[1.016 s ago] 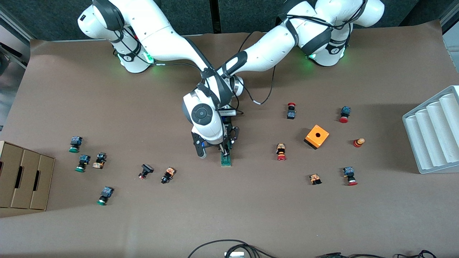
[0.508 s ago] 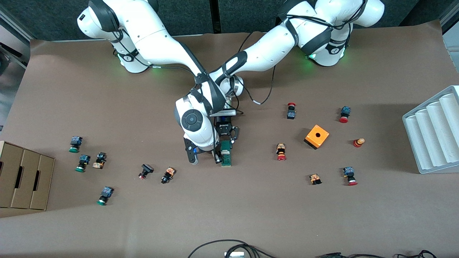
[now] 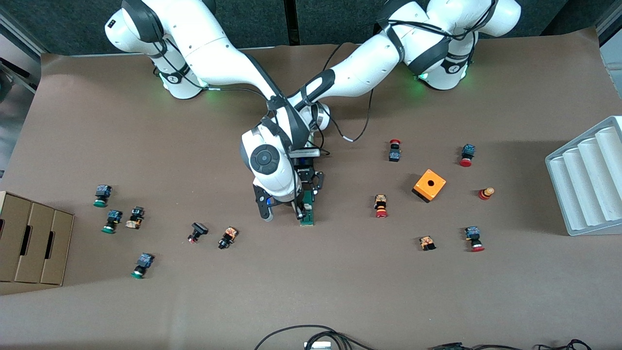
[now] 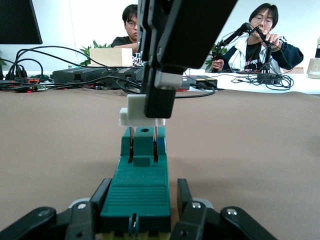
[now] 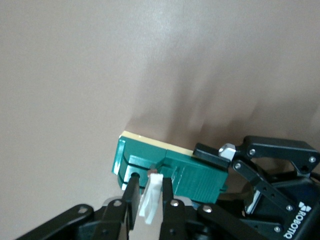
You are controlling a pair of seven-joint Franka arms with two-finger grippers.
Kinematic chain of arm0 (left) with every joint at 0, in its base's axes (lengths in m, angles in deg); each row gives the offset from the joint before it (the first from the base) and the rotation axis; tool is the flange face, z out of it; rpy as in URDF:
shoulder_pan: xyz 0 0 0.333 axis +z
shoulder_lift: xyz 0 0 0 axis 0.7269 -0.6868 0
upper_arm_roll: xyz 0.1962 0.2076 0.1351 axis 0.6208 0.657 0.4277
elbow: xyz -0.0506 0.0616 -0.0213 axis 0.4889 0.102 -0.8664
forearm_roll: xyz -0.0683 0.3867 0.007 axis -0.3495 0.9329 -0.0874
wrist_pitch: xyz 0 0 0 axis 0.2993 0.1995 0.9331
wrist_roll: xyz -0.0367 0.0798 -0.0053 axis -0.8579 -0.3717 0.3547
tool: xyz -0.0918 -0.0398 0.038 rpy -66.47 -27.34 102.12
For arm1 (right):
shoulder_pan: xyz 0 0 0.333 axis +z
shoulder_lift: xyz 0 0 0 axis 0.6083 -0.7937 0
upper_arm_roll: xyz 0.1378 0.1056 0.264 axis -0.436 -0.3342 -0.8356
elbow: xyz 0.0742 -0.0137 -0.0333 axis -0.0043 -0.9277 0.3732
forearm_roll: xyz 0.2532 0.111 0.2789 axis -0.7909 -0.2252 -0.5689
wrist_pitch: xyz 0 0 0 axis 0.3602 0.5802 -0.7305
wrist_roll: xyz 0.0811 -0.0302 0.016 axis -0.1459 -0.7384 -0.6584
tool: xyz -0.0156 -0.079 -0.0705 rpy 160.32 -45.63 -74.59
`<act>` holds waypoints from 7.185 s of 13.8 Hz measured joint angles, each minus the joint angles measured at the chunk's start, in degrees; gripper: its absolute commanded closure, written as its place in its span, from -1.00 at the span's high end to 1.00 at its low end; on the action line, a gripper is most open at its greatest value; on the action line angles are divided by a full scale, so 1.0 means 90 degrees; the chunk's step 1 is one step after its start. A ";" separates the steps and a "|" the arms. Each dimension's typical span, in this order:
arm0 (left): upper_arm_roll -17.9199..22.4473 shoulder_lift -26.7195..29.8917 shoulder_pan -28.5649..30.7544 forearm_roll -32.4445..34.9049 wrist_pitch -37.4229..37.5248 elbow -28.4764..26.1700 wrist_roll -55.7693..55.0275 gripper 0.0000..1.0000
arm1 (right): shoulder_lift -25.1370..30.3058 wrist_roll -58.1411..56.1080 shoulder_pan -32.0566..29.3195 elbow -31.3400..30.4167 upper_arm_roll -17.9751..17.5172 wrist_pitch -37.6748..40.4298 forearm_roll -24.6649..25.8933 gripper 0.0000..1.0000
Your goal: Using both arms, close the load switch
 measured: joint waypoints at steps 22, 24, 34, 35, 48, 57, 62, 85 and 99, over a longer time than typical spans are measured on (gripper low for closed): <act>0.0000 0.0000 -0.0006 0.0000 0.0011 0.0006 0.0000 0.16 | -0.0194 0.0056 -0.0320 0.0421 -0.0180 -0.0037 0.0000 -0.53; 0.0000 -0.0001 -0.0006 0.0000 0.0011 0.0005 0.0000 0.16 | -0.0267 0.0056 -0.0362 0.0522 -0.0156 -0.0038 0.0000 -0.52; 0.0000 -0.0006 -0.0006 0.0000 0.0012 0.0005 0.0000 0.16 | -0.0519 0.0050 -0.0462 0.0789 -0.0155 -0.0056 0.0000 -0.52; 0.0001 -0.0006 -0.0006 0.0000 0.0012 0.0005 0.0000 0.16 | -0.0534 0.0050 -0.0462 0.0801 -0.0155 -0.0057 0.0000 -0.52; 0.0000 -0.0006 -0.0006 0.0000 0.0014 0.0006 0.0000 0.16 | -0.0687 0.0050 -0.0483 0.0906 -0.0141 -0.0122 0.0000 -0.51; 0.0000 -0.0007 -0.0007 0.0000 0.0023 0.0005 0.0000 0.15 | -0.0767 0.0050 -0.0490 0.0964 -0.0131 -0.0141 0.0000 -0.51; 0.0000 -0.0007 -0.0008 0.0000 0.0023 0.0007 0.0000 0.18 | -0.0757 0.0050 -0.0502 0.0999 -0.0123 -0.0112 0.0000 0.97; -0.0187 0.1256 -0.0179 -0.1228 -0.0022 -0.0441 0.0135 1.00 | 0.5270 -1.0810 -0.5840 -0.1307 -0.0942 0.4687 0.2194 0.98; -0.0345 0.3714 -0.0144 -0.4865 -0.0618 -0.0435 0.3805 1.00 | 0.5255 -1.0818 -0.5888 -0.1216 -0.0981 0.4762 0.2469 0.98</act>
